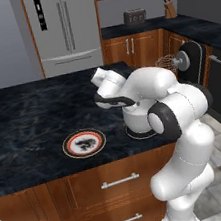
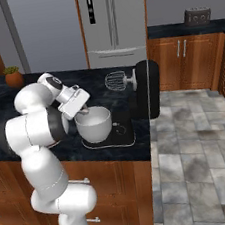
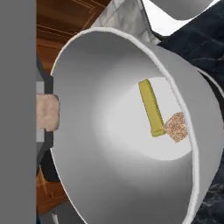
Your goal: Add butter and sugar cubes to the stand mixer bowl and then turn on the stand mixer to begin making frosting.
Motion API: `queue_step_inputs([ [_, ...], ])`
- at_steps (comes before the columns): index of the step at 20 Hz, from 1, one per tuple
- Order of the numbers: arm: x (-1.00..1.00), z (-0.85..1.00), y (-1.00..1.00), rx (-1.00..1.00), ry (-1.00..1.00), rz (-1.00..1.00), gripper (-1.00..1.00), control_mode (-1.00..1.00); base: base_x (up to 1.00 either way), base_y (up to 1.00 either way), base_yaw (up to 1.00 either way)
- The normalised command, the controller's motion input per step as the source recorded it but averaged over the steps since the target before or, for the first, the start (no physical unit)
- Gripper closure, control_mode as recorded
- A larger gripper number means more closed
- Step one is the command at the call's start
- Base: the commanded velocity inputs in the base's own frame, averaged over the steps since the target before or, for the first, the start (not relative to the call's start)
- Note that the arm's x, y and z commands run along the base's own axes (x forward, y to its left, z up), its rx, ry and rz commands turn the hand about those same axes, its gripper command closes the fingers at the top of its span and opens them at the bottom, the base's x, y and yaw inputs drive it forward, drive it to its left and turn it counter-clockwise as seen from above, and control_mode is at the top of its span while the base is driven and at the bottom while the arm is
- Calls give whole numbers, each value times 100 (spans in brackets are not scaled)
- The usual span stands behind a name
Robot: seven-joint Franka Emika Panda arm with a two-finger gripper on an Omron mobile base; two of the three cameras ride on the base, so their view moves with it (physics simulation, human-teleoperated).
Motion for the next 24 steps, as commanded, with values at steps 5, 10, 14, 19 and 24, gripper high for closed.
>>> queue_step_inputs([
  [5, 6, -49, -26, 11, 0, 1, 100, -100, 0, 0, 0],
  [10, 22, -39, -13, 10, 1, 2, 100, -100, 0, 0, 0],
  [14, 34, -40, -5, 10, 1, 4, 100, -100, 0, 0, 0],
  [19, 43, -42, 0, 7, 4, 5, 100, -100, 0, 0, 0],
  [24, 20, -25, 0, 3, 2, 3, -100, -100, 0, 0, 0],
])
